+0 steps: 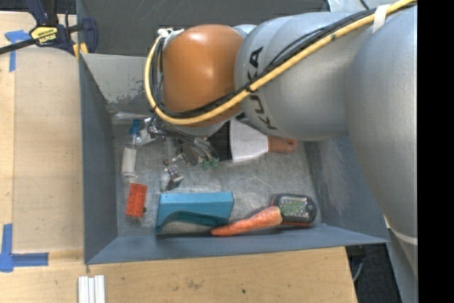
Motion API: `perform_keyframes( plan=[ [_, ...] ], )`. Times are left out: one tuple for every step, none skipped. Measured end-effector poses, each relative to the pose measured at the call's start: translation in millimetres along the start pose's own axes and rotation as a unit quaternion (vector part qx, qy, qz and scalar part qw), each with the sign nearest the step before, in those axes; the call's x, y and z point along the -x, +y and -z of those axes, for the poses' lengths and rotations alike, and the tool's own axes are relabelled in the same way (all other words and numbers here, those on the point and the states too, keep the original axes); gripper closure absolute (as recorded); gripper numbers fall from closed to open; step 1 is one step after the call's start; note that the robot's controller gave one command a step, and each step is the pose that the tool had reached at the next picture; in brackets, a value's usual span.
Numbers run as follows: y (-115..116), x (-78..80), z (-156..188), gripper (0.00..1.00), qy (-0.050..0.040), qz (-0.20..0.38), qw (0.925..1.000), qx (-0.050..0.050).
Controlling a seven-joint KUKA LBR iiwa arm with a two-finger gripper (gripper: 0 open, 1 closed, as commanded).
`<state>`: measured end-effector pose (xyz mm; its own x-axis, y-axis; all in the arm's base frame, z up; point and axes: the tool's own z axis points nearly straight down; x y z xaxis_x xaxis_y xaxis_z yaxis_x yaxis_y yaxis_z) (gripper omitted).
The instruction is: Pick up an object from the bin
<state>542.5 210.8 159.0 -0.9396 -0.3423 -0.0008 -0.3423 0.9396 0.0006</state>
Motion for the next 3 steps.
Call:
perform_keyframes(
  plan=[
    [-0.1,0.0,0.0,0.0,0.0001,0.0,1.0,0.0],
    [3.9,-0.5,-33.5,0.0,-0.0037,0.042,0.9991,-0.001],
    [9.3,1.5,-64.2,0.0,-0.0096,0.143,0.9896,0.0]
  ],
)
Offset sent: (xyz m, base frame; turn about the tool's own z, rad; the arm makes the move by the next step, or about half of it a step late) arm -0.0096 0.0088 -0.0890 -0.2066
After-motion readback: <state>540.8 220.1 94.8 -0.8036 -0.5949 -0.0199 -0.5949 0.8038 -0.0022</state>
